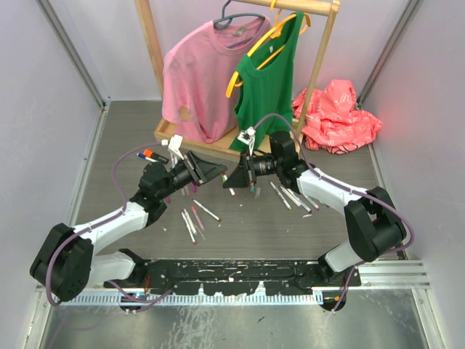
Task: Open the pen caps
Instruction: Open the pen cap from the pen.
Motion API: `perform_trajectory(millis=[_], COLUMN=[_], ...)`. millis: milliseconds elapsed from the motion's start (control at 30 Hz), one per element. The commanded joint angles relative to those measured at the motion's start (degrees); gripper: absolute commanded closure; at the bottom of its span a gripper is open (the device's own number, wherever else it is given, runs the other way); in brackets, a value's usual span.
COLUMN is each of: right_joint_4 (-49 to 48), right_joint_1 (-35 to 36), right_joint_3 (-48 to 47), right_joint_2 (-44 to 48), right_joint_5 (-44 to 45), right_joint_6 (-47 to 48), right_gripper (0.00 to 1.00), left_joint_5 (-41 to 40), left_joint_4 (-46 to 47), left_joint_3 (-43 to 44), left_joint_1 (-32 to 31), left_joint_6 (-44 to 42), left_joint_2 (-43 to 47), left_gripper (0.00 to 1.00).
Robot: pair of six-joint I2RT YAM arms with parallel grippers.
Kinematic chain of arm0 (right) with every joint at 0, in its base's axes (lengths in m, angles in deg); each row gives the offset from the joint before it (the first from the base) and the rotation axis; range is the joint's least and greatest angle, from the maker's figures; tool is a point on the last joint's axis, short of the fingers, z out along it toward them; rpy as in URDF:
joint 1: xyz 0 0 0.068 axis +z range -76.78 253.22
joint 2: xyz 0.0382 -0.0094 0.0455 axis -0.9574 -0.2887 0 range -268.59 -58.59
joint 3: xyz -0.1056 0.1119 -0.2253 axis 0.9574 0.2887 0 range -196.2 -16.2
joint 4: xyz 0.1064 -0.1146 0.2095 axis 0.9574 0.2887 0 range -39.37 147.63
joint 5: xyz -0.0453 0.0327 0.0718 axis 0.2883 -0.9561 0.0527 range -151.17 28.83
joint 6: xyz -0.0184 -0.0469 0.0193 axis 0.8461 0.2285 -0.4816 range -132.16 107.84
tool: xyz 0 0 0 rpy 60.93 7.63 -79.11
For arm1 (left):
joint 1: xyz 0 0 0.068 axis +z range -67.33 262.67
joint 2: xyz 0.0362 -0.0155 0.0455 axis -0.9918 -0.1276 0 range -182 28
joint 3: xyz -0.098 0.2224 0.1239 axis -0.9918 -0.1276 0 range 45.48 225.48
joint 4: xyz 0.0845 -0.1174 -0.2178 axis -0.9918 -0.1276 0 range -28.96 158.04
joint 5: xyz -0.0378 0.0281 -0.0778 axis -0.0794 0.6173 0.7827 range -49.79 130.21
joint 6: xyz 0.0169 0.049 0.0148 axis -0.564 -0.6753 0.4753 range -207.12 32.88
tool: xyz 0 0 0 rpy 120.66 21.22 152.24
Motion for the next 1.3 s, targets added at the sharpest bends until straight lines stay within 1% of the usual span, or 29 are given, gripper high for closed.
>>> perform_trajectory(millis=[0,333,767,900,933,1033,1100,1200,1267], right_joint_4=[1.03,2.73,2.92,2.97,2.99,3.0,2.99,3.09,3.09], right_joint_1=[0.23,0.78,1.24,1.33,1.33,1.33,1.41,1.42,1.42], right_joint_3=[-2.8,-3.45,-3.66,-3.67,-3.68,-3.69,-3.69,-3.73,-3.75], right_joint_2=[0.02,-0.43,-0.73,-0.82,-0.82,-0.81,-0.9,-1.15,-1.33], right_joint_5=[2.45,2.73,2.04,1.94,2.02,1.94,1.94,1.9,1.59], right_joint_6=[2.34,3.58,3.69,3.66,3.73,3.73,3.75,3.91,3.91], right_gripper=[0.99,0.99,0.99,0.99,0.99,0.99,0.99,0.99,0.99], left_joint_5=[-1.19,-1.64,-3.24,-2.94,-2.82,-3.08,-3.86,-4.86,-4.82], left_joint_4=[-2.92,-4.66,-5.57,-5.46,-5.41,-5.37,-6.08,-8.83,-9.56], left_joint_3=[2.01,3.28,4.84,5.35,5.39,5.38,5.74,8.03,9.73], left_joint_1=[-1.24,-1.45,-1.43,-1.42,-1.45,-1.45,-1.28,-0.09,1.78], left_joint_6=[-3.14,-4.16,-5.38,-5.43,-5.4,-5.56,-6.12,-7.71,-8.45], left_joint_2=[2.13,1.53,0.69,0.13,0.03,-0.08,0.14,0.23,-0.1], left_gripper=[0.64,0.68,0.69,0.76,0.79,0.91,0.96,1.0,1.0])
